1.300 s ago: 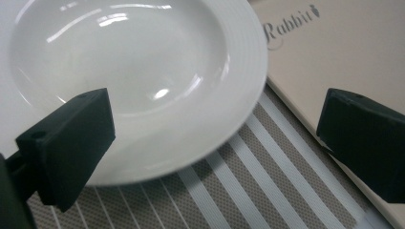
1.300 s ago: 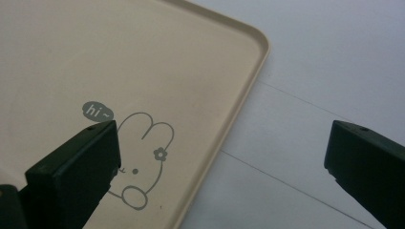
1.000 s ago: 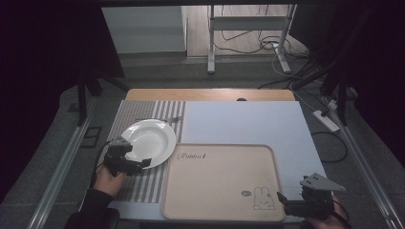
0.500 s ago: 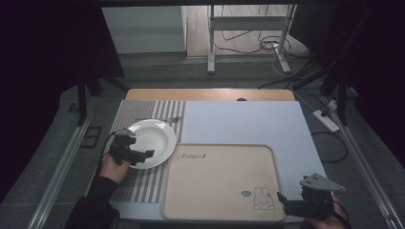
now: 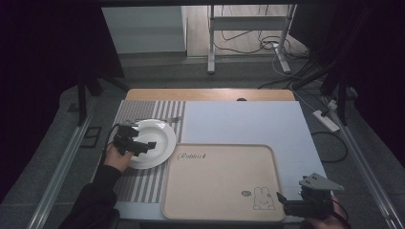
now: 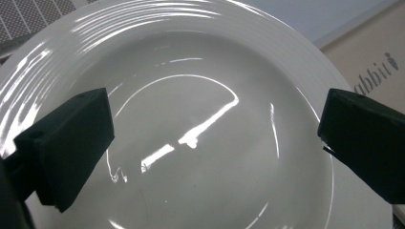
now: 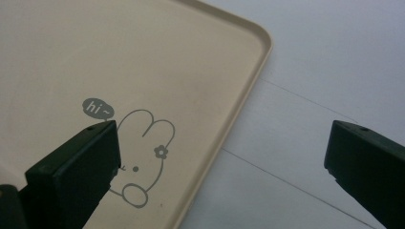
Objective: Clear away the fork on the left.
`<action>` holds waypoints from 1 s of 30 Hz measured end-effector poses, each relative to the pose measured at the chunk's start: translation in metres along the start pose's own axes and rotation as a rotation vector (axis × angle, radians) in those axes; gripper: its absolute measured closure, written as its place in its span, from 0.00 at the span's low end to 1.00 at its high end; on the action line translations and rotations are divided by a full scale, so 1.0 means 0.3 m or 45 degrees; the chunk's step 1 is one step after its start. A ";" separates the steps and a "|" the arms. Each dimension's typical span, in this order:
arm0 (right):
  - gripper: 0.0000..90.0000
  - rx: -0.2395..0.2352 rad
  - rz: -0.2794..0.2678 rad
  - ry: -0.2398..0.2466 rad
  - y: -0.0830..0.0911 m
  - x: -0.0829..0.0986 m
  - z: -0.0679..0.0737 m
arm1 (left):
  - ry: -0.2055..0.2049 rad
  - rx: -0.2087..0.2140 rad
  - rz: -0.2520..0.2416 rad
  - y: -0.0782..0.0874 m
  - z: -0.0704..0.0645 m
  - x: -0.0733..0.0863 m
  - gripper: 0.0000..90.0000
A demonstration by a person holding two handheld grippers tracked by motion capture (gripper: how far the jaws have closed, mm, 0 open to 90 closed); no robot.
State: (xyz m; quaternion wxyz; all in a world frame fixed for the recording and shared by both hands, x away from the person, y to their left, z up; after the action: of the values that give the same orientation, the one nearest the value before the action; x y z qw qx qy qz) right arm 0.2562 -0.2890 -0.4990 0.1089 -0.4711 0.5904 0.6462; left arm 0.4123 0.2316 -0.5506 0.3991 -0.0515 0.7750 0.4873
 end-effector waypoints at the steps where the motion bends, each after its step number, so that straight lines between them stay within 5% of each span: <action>1: 0.00 0.000 0.000 0.000 0.000 0.000 0.000 | 0.000 0.000 0.000 0.000 0.000 0.000 0.00; 17: 0.00 -0.005 0.008 0.010 -0.003 0.000 0.003 | -0.025 0.010 -0.004 -0.067 0.036 -0.084 0.00; 21: 0.00 -0.005 0.010 0.012 -0.003 0.001 0.003 | 0.018 0.022 0.020 -0.081 0.048 -0.117 0.00; 30: 0.00 -0.005 0.014 0.015 -0.004 0.001 0.003 | 0.018 0.003 0.032 -0.110 0.069 -0.165 0.00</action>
State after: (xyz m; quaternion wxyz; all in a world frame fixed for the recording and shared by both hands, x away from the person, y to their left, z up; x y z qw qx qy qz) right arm 0.2563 -0.2880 -0.5001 0.1010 -0.4718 0.5925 0.6451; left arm 0.4730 0.2155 -0.5453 0.3875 -0.0449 0.7790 0.4909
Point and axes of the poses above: each handheld gripper's, and its own axes: y roughly backward along the jaws, x roughly out of its underside, z roughly to its left, the point moved 6 cm from there along -y, roughly forward along the jaws, and after that the axes turned 2 degrees about x, right-handed, at the moved point
